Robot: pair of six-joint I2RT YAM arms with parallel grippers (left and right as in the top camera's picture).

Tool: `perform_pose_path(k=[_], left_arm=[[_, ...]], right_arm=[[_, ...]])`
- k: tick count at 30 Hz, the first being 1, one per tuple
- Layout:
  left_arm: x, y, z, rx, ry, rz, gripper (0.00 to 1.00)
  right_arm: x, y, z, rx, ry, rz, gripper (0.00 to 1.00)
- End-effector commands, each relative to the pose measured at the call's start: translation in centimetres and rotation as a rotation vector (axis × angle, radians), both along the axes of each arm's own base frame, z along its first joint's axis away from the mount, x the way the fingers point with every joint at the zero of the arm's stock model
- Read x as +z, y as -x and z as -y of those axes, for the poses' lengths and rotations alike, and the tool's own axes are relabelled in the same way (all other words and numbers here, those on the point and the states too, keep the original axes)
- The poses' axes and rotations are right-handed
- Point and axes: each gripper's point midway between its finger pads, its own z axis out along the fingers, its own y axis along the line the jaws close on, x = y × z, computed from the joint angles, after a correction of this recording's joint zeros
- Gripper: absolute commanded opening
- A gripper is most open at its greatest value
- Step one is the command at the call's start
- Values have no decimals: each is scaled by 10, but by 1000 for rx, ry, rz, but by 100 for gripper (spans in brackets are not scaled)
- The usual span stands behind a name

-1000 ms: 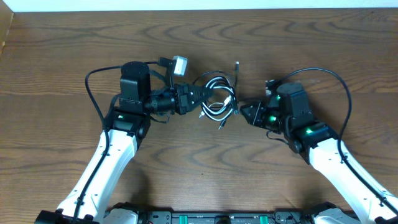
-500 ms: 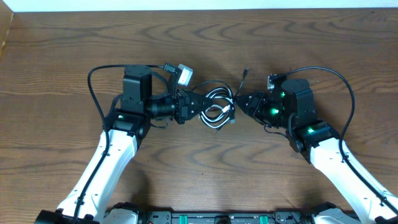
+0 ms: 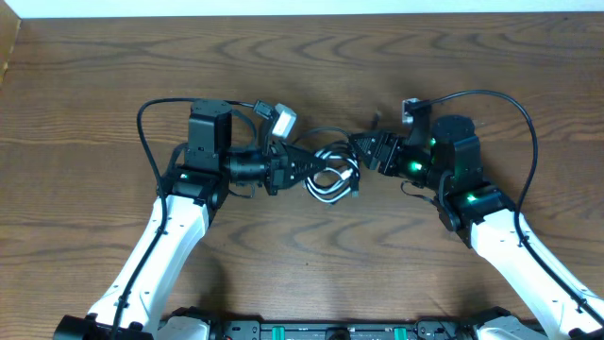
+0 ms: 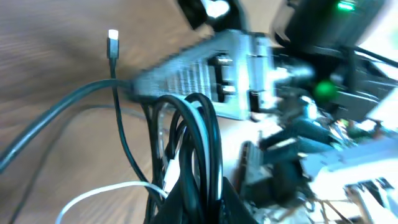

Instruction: Untangle cables

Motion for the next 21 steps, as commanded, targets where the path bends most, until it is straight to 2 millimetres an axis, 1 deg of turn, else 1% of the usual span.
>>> perform_pose_path(k=[1,3,5,7,10,11,12,15,16,19,21], left_arm=[[26,29,5,-192,139,46,8],[32,37,4,-237,173,60,8],[32,36,4,-237,174,63,8],[34,35,4,-238,176,89,8],[38,29,5,-231,174,157,8],[37,21,6,-191,150,170,8],[36,16,6,-170,139,170,8],[25,-19,3,29,46,119,8],[22,-32,0,113,20,81,8],[13,-62,-12,330,-23,-33,8],[7,-75,-20,436,-33,-101,8]], right_arm=[[9,1,-4,114,83,175,62],[15,5,-10,174,83,230,64],[14,10,-13,214,82,236,64],[5,15,-12,218,95,193,63],[-19,28,-7,233,133,79,61],[-27,34,-4,237,144,30,57],[-32,38,-3,238,150,4,57],[-46,50,1,245,169,-86,55],[-49,53,2,248,172,-108,54],[-54,62,2,264,172,-153,50],[-56,66,0,276,173,-165,46]])
